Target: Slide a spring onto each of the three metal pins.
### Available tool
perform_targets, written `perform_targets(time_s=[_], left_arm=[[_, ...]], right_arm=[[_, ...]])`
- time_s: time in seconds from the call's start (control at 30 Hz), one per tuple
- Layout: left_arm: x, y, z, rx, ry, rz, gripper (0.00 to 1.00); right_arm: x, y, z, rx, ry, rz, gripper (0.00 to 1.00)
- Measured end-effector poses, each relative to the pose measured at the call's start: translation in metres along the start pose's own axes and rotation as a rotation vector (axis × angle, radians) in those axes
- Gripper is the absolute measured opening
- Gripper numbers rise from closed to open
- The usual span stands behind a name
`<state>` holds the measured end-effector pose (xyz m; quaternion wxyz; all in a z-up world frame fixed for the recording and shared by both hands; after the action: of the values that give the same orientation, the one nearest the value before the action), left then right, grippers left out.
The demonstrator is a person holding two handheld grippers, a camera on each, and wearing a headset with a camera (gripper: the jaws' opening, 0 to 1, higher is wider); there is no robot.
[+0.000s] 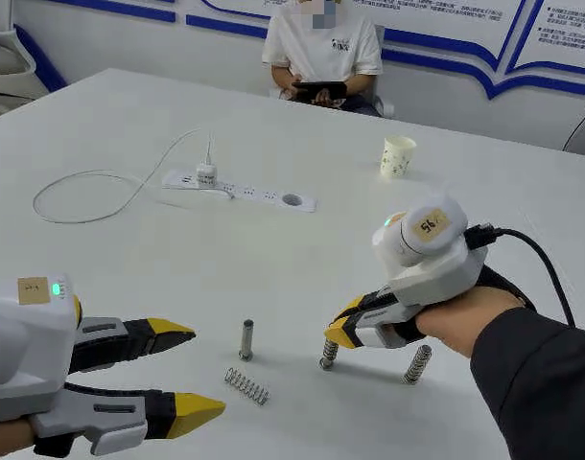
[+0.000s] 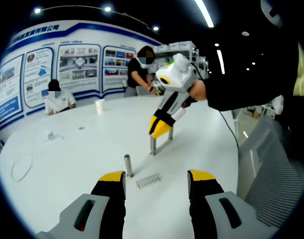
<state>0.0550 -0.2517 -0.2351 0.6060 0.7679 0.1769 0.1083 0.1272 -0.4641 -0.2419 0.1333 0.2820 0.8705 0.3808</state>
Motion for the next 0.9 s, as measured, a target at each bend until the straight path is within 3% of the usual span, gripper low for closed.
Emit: perform_targets(time_s=[0.37,0.9], left_arm=[[-0.0002,-0.0009,0.0004,0.001,0.0,-0.004,0.51],[-0.0011,0.0001,-0.0002,0.006,-0.003,0.002,0.51]], right_arm=[[0.0006,-0.0093,0.0076,0.029,-0.004,-0.004,0.12],[0.003,-0.0081,0.0047,0.007,-0.008,-0.028,0.17]])
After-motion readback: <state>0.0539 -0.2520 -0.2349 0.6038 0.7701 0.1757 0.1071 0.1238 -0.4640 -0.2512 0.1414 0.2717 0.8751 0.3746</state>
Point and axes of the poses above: the centre of the closed fingertips' face, and the gripper's own axes: z roughly forward along the fingers, x roughly to its left, y roughly out of its top, the point moved 7 cm from there along -z, roughly backward along the fingers, and after that the axes turned 7 degrees about -x, right-handed, at the moved point
